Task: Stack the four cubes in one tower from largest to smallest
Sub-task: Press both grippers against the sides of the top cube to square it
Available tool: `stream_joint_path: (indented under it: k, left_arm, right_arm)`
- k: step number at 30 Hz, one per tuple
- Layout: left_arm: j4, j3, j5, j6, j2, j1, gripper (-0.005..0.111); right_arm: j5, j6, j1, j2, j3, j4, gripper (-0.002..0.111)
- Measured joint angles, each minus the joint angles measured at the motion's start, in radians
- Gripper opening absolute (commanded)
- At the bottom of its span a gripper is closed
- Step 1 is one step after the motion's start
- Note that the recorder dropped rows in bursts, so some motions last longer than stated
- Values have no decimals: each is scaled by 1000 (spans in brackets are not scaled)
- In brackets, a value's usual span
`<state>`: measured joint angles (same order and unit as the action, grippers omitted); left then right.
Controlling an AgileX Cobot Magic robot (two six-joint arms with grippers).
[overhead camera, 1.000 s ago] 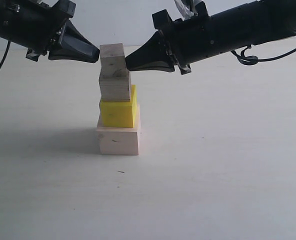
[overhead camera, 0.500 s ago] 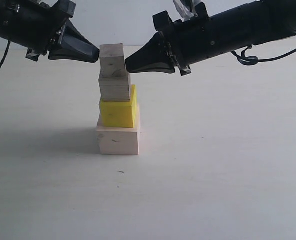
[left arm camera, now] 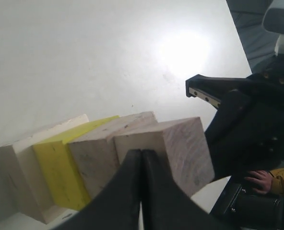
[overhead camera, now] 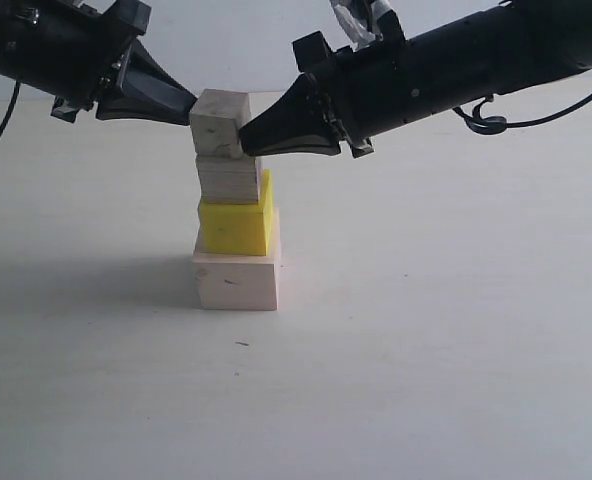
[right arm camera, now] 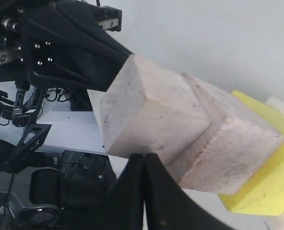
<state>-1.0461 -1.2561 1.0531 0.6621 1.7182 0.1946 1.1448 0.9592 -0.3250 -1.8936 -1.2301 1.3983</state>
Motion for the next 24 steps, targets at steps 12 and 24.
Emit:
stream_joint_path:
  k: [12, 24]
  left_arm:
    - [-2, 0, 17, 0, 0, 0, 0]
    - [-7, 0, 35, 0, 0, 0, 0]
  right_arm:
    - [-8, 0, 0, 0, 0, -11, 0]
    - [-31, -4, 46, 17, 0, -23, 0]
